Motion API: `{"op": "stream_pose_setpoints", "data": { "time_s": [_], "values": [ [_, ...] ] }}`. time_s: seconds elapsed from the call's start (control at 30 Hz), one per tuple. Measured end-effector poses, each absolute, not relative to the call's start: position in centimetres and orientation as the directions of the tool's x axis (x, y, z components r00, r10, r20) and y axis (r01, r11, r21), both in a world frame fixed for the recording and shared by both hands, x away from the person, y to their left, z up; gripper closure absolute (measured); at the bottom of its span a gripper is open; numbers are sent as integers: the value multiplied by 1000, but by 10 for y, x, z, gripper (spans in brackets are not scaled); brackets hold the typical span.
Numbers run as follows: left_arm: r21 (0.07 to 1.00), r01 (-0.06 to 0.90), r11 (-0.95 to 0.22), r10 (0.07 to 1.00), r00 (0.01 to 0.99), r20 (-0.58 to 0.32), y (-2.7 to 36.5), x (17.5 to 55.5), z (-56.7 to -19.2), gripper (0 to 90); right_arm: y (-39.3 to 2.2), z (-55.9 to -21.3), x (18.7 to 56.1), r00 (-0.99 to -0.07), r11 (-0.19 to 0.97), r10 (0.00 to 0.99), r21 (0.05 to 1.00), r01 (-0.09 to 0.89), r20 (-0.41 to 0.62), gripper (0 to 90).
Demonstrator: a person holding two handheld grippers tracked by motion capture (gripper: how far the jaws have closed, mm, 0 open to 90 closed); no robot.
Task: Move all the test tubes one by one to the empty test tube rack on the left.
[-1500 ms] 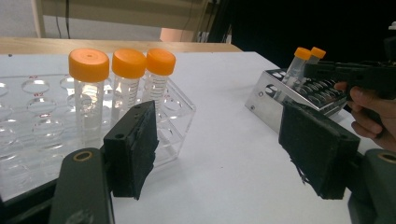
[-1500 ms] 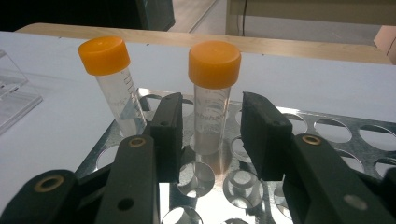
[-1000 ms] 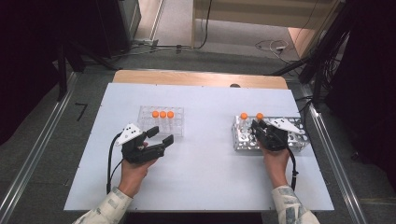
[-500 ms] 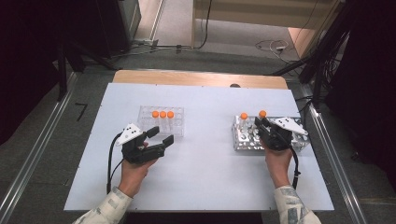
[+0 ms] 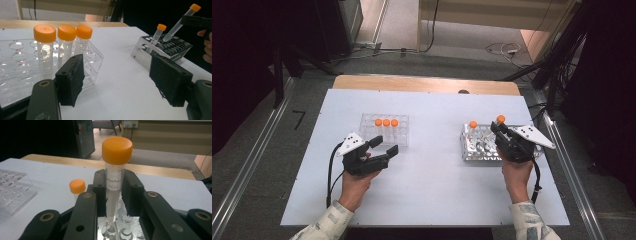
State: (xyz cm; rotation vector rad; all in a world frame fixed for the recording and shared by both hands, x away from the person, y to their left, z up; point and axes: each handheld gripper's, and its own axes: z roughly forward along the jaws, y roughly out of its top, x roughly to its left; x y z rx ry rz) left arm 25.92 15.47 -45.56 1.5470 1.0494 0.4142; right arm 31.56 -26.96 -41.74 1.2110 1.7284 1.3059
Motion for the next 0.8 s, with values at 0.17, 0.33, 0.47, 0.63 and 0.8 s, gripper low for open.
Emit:
{"op": "stream_pose_setpoints", "data": {
  "time_s": [0.17,0.33,0.47,0.63,0.8],
  "values": [
    [920,388,63,795,537,-281,154,259,-456,266,-271,-410,305,-399,69,915,956,284,52,726],
    [921,386,57,796,539,-275,153,259,-456,264,-265,-408,296,-435,80,899,955,286,55,726],
    [921,384,55,797,539,-272,154,259,-456,263,-260,-409,292,-459,94,887,951,295,55,725],
    [922,382,58,796,540,-273,154,259,-456,264,-254,-408,286,-490,96,869,951,295,64,725],
    [923,381,50,797,542,-266,153,258,-456,264,-242,-407,279,-530,113,846,951,288,60,726]
  ]
}}
